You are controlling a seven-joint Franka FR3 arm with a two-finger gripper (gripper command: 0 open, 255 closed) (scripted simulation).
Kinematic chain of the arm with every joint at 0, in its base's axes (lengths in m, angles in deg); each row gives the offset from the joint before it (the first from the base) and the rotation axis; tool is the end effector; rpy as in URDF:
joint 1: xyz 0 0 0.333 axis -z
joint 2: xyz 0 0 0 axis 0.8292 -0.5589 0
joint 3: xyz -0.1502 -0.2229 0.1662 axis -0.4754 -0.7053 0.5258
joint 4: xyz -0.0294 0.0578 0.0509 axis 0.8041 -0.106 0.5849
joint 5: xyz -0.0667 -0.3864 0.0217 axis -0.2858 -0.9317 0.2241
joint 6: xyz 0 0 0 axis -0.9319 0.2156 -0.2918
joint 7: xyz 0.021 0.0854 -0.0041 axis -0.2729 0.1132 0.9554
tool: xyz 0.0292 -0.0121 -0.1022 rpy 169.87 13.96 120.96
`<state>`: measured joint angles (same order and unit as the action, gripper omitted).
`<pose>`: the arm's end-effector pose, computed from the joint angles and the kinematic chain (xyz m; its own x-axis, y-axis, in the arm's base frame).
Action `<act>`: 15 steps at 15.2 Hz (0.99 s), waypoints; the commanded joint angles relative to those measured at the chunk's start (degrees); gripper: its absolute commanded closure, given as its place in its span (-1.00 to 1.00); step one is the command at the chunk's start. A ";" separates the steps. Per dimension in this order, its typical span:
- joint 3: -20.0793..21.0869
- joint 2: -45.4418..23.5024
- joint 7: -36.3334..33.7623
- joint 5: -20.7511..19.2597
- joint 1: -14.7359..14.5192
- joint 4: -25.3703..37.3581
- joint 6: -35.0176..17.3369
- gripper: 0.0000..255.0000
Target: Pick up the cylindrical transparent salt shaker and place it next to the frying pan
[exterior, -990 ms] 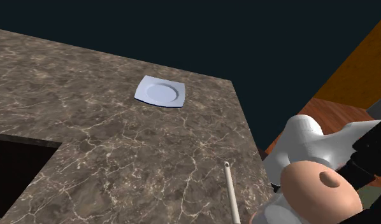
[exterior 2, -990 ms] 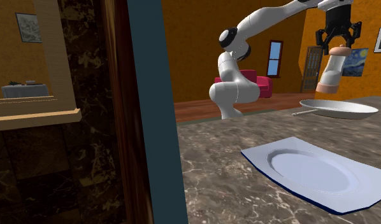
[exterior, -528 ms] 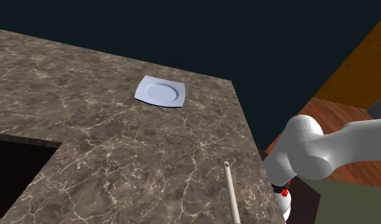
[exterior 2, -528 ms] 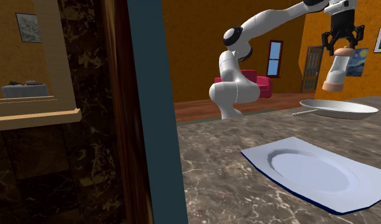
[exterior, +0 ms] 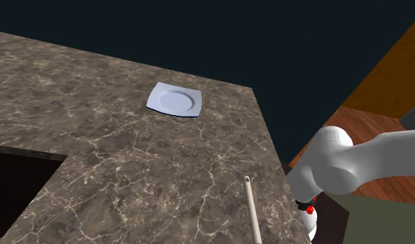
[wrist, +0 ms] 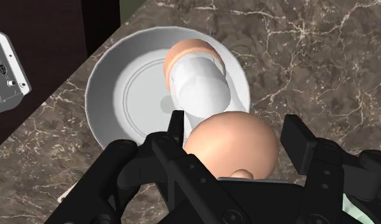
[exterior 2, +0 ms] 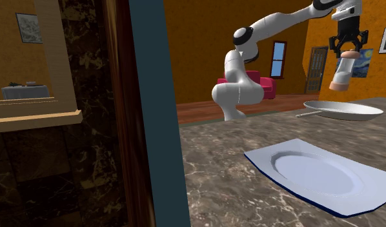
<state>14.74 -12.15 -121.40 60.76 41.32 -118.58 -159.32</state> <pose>-0.1741 0.4658 0.6773 0.9985 0.0493 0.0254 0.0527 -0.9859 -0.1590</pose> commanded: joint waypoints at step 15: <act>23.77 -0.09 -16.47 6.64 20.53 26.71 1.99 1.00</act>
<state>38.74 -12.56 -138.23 67.34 62.52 -90.58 -156.55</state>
